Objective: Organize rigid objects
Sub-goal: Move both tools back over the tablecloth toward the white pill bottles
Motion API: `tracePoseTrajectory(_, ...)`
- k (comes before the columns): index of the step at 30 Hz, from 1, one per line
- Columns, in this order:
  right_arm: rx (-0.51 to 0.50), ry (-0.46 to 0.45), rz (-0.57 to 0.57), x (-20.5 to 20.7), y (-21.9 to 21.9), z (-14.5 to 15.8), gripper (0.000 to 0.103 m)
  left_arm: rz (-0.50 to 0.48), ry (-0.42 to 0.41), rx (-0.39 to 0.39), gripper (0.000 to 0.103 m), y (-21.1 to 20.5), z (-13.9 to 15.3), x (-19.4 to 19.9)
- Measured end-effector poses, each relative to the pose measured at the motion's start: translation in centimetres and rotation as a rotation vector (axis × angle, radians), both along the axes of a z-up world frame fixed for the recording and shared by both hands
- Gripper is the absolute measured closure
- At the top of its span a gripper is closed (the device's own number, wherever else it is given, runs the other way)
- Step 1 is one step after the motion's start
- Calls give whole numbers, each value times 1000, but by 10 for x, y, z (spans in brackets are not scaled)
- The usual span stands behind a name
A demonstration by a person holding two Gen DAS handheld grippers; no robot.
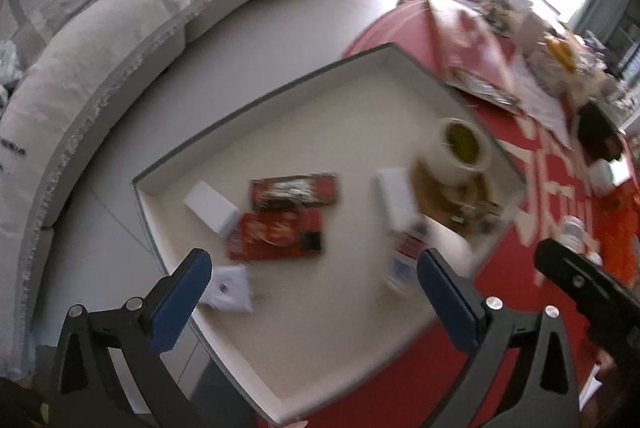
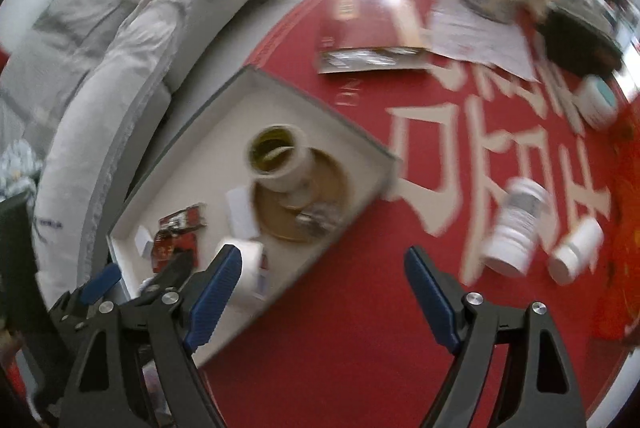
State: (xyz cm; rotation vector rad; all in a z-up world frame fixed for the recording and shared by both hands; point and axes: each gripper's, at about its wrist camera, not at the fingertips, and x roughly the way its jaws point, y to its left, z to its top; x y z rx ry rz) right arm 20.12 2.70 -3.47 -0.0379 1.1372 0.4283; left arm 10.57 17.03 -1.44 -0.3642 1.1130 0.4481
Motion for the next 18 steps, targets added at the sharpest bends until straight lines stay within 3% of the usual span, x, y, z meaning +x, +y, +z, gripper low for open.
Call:
tracePoseTrajectory(6, 49, 27, -150, -2, -76, 0, 18, -163, -32, -73, 0, -68, 23, -1)
tracePoseTrajectory(13, -99, -107, -96, -8, -131, 1, 18, -268, -7, -172, 0, -139, 36, 29)
tracePoseTrajectory(18, -163, -159, -4, -2, -158, -1, 18, -324, -2, -45, 0, -170, 28, 76)
